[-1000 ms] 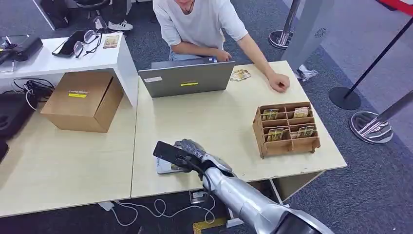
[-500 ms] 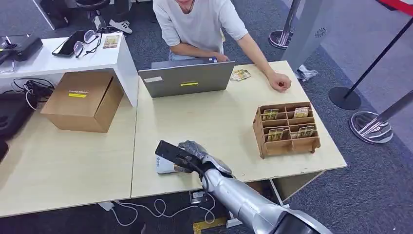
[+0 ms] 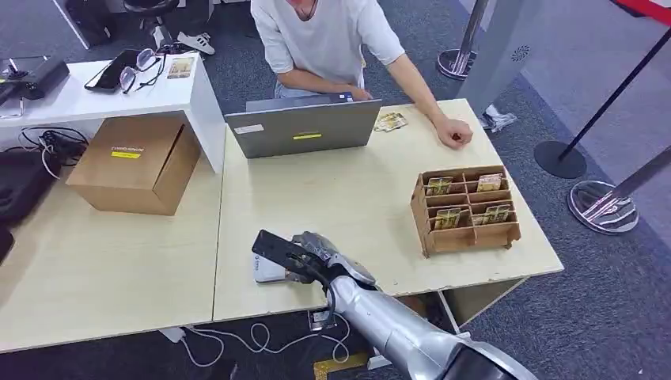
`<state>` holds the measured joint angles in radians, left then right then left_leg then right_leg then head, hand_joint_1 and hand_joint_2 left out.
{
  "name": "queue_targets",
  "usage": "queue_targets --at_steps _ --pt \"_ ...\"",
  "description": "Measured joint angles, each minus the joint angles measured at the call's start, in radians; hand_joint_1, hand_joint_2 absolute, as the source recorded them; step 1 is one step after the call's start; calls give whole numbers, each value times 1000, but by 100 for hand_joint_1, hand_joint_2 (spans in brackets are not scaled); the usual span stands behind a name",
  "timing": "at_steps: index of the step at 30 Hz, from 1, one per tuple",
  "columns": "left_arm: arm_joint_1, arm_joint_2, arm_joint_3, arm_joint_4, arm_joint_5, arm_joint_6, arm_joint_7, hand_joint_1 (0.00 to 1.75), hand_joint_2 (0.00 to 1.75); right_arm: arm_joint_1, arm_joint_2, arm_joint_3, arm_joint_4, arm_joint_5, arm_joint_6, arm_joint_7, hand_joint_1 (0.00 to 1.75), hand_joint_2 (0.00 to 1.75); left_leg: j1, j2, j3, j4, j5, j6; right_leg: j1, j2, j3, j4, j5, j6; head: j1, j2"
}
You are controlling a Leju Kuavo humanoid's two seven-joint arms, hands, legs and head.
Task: Pass the card to the sensor for recognition and then transmit it.
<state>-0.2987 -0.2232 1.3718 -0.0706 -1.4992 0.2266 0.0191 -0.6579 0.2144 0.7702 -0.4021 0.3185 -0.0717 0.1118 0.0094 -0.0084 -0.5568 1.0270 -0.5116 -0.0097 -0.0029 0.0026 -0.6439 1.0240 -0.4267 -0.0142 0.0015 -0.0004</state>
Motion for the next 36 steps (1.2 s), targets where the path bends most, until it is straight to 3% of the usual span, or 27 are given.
queue_targets --at_steps 23,36 --pt "6 5 2 0 0 0 -30 0 0 -8 14 23 1 36 23 9 175 175 0 0 0 0 0 0 0 0 0 0 0 0 0 0" --pt "19 17 29 0 0 3 -54 0 0 -1 -3 60 -90 72 -24 -140 175 175 0 0 0 0 0 0 0 0 0 0 0 0 0 0"
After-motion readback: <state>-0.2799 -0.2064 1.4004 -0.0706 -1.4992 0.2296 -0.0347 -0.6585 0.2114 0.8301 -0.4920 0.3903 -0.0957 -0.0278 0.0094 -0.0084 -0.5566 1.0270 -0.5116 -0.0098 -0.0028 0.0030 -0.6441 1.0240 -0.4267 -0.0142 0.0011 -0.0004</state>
